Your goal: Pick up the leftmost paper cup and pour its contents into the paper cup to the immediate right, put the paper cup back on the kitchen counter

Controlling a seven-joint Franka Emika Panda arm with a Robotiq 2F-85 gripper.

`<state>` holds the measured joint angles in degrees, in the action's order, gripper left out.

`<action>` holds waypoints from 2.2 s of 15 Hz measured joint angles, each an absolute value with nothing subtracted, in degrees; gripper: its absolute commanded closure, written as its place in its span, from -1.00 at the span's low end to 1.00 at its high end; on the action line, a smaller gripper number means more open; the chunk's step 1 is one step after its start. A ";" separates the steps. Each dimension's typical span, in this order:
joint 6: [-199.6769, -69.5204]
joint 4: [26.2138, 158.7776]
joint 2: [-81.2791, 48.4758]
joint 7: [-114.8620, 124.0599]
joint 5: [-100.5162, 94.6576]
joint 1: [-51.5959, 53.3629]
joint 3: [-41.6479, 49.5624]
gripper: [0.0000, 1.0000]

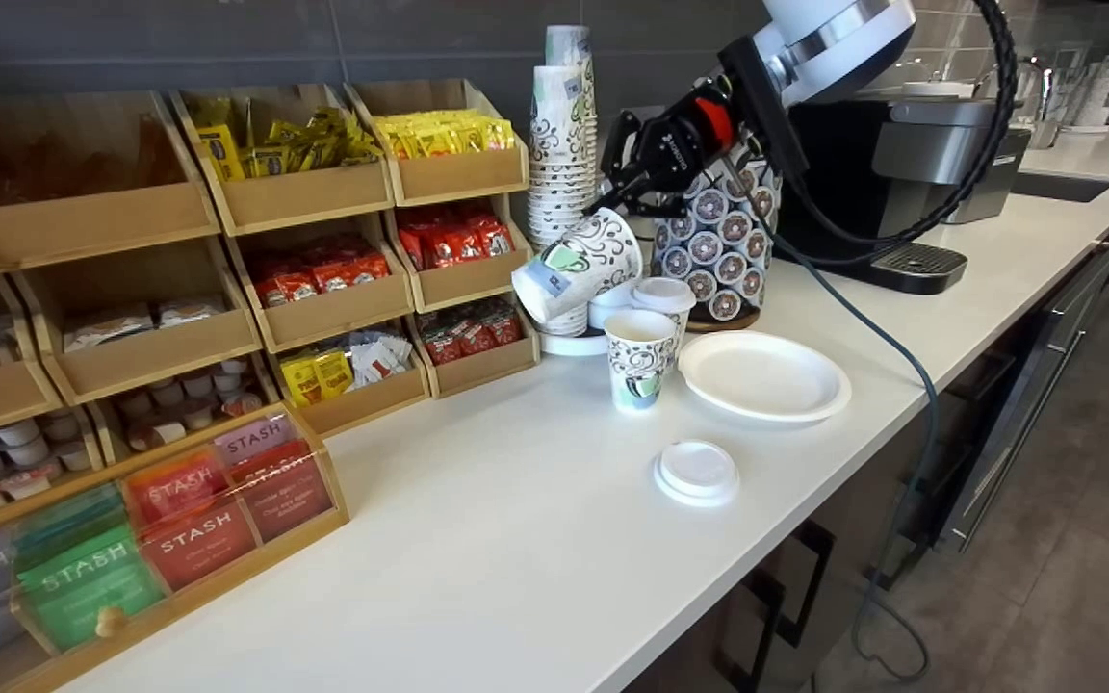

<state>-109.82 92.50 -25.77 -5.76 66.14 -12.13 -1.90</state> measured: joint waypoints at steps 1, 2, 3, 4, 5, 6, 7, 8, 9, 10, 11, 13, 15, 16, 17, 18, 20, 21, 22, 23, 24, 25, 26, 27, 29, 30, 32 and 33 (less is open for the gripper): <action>-109.18 92.50 -25.92 -6.17 67.74 -12.25 -1.53 0.98; -108.52 92.50 -26.07 -6.56 69.21 -12.30 -1.12 0.98; -108.01 92.50 -26.23 -6.97 70.61 -12.34 -0.74 0.98; -107.54 92.51 -26.40 -7.33 71.85 -12.41 -0.41 0.98; -107.20 92.55 -26.58 -7.70 73.09 -12.47 -0.11 0.98; -106.71 92.67 -26.74 -8.09 74.35 -12.51 0.22 0.98; -106.37 92.94 -26.86 -8.42 75.71 -12.59 0.52 0.98; -106.22 93.27 -26.98 -8.85 77.04 -12.71 0.76 0.98; -106.10 93.53 -27.16 -9.26 78.30 -12.79 1.00 0.98; -105.98 93.75 -27.41 -9.79 79.77 -12.87 1.20 0.98; -105.81 93.93 -27.70 -10.42 81.38 -12.96 1.34 0.98; -105.12 94.54 -28.30 -11.89 84.90 -13.11 1.52 0.98; -103.49 95.14 -28.95 -13.21 87.57 -13.24 1.74 0.98; -102.72 95.32 -29.33 -13.63 88.70 -13.25 1.89 0.98; -101.85 95.46 -29.78 -14.03 89.77 -13.26 2.07 0.98; -101.10 95.69 -30.19 -14.43 90.77 -13.29 2.26 0.98; -99.95 96.30 -30.91 -15.30 92.69 -13.40 2.62 0.98; -99.49 96.52 -31.29 -15.73 93.56 -13.43 2.83 0.98; -99.04 96.67 -31.65 -16.12 94.37 -13.46 3.06 0.98; -98.70 96.77 -31.99 -16.44 95.00 -13.47 3.30 0.98; -98.48 96.83 -32.27 -16.67 95.56 -13.48 3.51 0.98; -98.14 96.86 -32.54 -16.90 96.20 -13.51 3.70 0.98; -97.57 96.92 -32.76 -17.13 96.81 -13.56 3.89 0.98; -97.09 97.05 -32.89 -17.32 97.39 -13.62 4.03 0.98; -96.00 97.43 -32.98 -17.55 98.25 -13.75 4.34 0.98; -95.44 97.60 -33.01 -17.59 98.48 -13.75 4.51 0.98; -94.49 97.72 -33.19 -17.59 98.64 -13.75 4.75 0.98; -94.16 97.73 -33.31 -17.59 98.66 -13.75 4.81 0.98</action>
